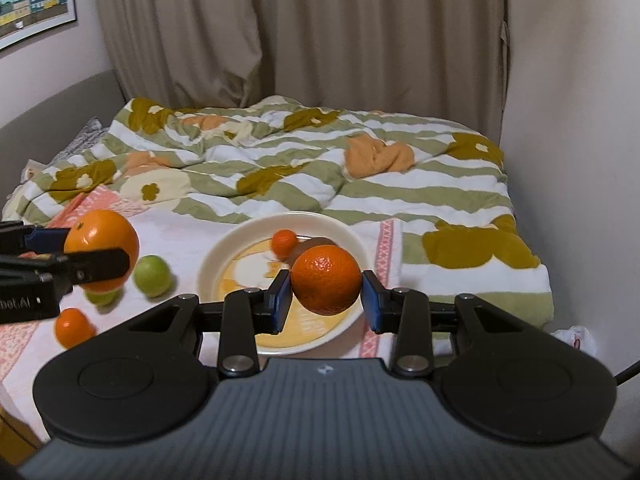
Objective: Organize fruits
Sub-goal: 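Carry the orange and mandarin to the bowl and release the orange from the left tool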
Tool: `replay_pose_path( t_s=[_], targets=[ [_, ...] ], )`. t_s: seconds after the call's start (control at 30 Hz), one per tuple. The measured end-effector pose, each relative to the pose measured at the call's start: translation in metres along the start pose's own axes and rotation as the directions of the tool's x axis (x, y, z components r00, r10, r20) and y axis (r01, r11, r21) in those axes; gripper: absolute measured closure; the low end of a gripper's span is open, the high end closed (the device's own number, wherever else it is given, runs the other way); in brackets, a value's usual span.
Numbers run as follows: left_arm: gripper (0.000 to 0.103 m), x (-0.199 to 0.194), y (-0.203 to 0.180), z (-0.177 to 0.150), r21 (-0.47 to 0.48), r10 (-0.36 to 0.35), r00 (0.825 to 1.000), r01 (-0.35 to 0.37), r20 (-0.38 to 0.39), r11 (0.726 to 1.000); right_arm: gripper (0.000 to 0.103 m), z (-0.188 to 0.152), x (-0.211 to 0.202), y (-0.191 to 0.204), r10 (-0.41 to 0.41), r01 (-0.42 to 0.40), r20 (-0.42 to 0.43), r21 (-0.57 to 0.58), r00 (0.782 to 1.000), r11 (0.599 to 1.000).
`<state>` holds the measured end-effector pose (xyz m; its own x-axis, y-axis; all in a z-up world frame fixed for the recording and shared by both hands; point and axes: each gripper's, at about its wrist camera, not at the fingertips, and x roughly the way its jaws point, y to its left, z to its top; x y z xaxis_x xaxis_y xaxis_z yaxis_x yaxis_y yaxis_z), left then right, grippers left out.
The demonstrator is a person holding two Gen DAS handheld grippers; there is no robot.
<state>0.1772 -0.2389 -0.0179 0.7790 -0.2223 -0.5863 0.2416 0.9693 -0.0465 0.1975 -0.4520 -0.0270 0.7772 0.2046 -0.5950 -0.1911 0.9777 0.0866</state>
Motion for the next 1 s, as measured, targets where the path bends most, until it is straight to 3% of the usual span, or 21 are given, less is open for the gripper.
replay_pose_path(
  t_s=[0.2,0.47,0.9,0.93,0.97,1.0],
  targets=[
    [0.04,0.048,-0.017,-0.001,0.05,-0.05,0.996,0.054,-0.07,0.997,0.051,-0.001,0.028,-0.013,-0.022,0.023,-0.039,0.029,0.999,0.999],
    [0.04,0.108,-0.03,-0.011,0.103,-0.1,0.976,0.121,-0.192,0.987,0.051,0.0,0.057,-0.022,-0.033,0.036,-0.088,0.027,0.996,0.999],
    [0.038,0.144,-0.035,-0.018,0.109,-0.127,0.951,0.164,-0.282,0.98,0.051,-0.001,0.079,-0.027,-0.045,0.049,-0.127,0.03,0.991,0.998],
    [0.029,0.142,-0.034,-0.017,0.107,-0.134,0.954,0.168,-0.269,0.98,0.05,-0.001,0.079,-0.026,-0.045,0.05,-0.126,0.03,0.991,0.998],
    [0.012,0.139,-0.033,-0.015,0.107,-0.138,0.957,0.17,-0.255,0.98,0.051,-0.001,0.079,-0.026,-0.046,0.05,-0.126,0.03,0.991,0.998],
    [0.005,0.134,-0.033,-0.014,0.108,-0.137,0.962,0.166,-0.235,0.98,0.051,-0.001,0.079,-0.026,-0.046,0.05,-0.126,0.03,0.991,0.998]
  ],
)
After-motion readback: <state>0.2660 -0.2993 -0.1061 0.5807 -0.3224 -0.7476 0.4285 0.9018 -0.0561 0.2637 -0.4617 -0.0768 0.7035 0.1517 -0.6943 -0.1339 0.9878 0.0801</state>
